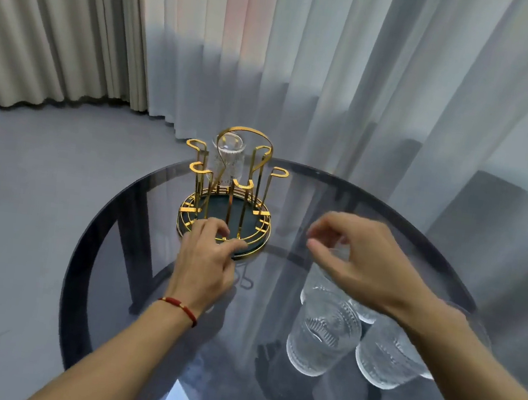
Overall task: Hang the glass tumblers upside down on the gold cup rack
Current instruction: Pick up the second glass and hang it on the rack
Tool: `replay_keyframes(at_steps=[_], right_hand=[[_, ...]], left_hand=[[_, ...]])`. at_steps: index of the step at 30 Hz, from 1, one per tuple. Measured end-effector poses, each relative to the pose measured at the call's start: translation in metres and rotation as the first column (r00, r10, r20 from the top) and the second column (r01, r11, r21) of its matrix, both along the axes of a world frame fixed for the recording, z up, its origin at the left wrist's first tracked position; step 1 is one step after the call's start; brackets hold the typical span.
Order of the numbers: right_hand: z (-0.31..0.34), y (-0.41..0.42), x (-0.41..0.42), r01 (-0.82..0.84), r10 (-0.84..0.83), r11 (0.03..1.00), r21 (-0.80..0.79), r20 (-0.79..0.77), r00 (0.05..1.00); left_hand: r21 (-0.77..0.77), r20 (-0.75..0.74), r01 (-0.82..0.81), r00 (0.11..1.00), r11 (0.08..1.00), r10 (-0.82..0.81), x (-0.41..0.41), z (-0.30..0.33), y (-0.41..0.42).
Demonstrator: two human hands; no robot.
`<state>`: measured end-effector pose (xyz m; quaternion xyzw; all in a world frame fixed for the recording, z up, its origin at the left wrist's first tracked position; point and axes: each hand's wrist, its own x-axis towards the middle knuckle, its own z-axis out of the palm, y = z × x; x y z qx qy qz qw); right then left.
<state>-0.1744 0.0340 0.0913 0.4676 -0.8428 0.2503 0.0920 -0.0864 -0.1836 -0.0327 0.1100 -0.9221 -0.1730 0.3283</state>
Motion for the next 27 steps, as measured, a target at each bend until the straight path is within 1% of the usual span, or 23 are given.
replay_keyframes(at_steps=[3,6,9,12,16,19,20,22,24,26,27], right_hand=[[-0.032,0.046,0.032,0.126,-0.117,0.99,0.07,-0.116,0.986],[-0.055,0.062,0.05,0.238,-0.215,0.95,0.2,-0.128,0.968],[-0.063,0.062,0.055,0.318,-0.262,0.889,0.331,-0.203,0.944],[-0.063,0.055,0.057,0.325,-0.256,0.884,0.336,-0.235,0.938],[-0.066,0.055,0.058,0.262,-0.234,0.948,0.182,-0.159,0.959],[-0.067,0.056,0.057,0.103,-0.098,0.994,0.048,-0.102,0.99],[-0.067,0.055,0.058,0.039,-0.04,0.999,-0.008,-0.082,0.996],[-0.067,0.051,0.062,-0.074,0.069,0.991,-0.113,-0.045,0.997],[-0.068,0.045,0.063,-0.134,0.137,0.972,-0.193,0.001,0.991],[-0.068,0.039,0.063,-0.144,0.168,0.955,-0.261,0.073,0.983],[-0.067,0.038,0.063,-0.132,0.17,0.948,-0.29,0.111,0.979]], left_hand=[[0.055,-0.037,0.213,0.977,0.976,-0.211,0.009,0.022,0.02],[0.168,-0.001,0.374,0.925,0.912,-0.379,0.022,0.031,0.048],[0.293,0.073,0.449,0.87,0.845,-0.488,0.028,0.032,0.072],[0.415,0.096,0.446,0.845,0.793,-0.525,0.032,0.035,0.085],[0.477,0.155,0.437,0.813,0.763,-0.562,0.038,0.039,0.089],[0.603,0.127,0.444,0.766,0.662,-0.63,0.043,0.043,0.09],[0.61,0.112,0.451,0.764,0.651,-0.635,0.045,0.044,0.091],[0.588,0.056,0.461,0.796,0.664,-0.602,0.047,0.048,0.097],[0.621,-0.031,0.433,0.847,0.653,-0.531,0.048,0.054,0.1],[0.704,-0.076,0.373,0.886,0.605,-0.458,0.05,0.062,0.094],[0.759,-0.104,0.346,0.901,0.553,-0.42,0.05,0.066,0.089]])
